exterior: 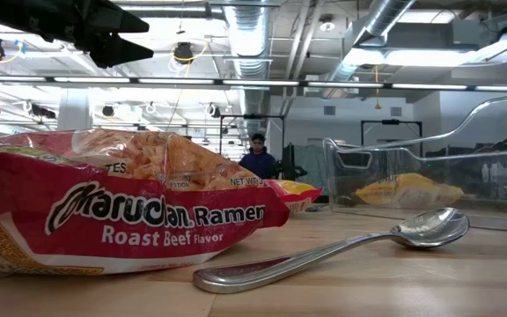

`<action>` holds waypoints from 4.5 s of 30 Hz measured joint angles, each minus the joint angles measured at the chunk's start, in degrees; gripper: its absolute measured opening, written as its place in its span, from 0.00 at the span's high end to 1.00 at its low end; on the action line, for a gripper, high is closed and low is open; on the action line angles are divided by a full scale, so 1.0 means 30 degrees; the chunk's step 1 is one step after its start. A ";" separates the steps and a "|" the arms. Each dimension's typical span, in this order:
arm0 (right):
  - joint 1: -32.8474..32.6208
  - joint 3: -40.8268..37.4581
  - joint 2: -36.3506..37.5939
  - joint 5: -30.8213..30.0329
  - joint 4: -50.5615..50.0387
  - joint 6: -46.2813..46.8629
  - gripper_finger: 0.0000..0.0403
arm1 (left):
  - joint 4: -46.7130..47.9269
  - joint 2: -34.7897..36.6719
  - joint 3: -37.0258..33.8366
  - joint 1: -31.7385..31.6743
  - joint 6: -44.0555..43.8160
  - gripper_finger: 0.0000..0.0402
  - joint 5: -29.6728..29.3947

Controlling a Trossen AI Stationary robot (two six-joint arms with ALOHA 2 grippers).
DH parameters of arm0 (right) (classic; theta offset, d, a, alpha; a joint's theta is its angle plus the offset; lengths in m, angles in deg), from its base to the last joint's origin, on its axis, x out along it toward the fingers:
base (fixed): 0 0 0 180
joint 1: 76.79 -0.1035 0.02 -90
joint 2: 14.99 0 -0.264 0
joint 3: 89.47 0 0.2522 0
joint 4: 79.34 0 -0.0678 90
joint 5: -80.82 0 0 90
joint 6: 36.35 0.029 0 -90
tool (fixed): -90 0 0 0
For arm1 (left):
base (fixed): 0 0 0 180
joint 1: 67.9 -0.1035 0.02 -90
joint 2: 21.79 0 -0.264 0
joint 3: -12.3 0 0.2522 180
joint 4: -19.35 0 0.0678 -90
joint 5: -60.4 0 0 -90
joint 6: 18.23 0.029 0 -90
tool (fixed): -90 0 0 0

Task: Pick & Place Food Item
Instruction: Put the golden spice bottle into the blue bin, then put the orange spice pack into the blue bin

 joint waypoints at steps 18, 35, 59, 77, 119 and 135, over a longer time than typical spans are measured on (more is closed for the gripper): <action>-0.0022 -0.0007 0.0000 0.0056 0.0198 0.0011 0.14 | 0.0000 0.0000 -0.0007 0.0000 0.0000 0.02 0.0051; -0.0503 -0.0051 0.1685 0.0012 -0.0474 -0.0432 0.10 | 0.0000 0.0000 -0.0007 0.0000 0.0000 0.02 -0.0029; -0.0503 -0.0007 0.3904 -0.1446 -0.1599 -0.1736 0.10 | 0.0000 0.0000 -0.0007 0.0000 0.0000 0.02 0.0066; 0.1387 0.0000 0.6241 -0.1010 -0.1596 -0.4721 0.13 | 0.0000 0.0000 -0.0007 0.0000 0.0000 0.02 0.0044; 0.9734 0.0007 0.6696 0.5989 -0.0289 -0.8998 0.93 | 0.0000 0.0000 -0.0007 0.0000 0.0000 0.02 0.0066; 1.1952 0.0007 0.6696 0.5938 -0.1122 -0.9012 0.98 | 0.0000 0.0000 -0.0007 0.0000 0.0000 0.02 0.0009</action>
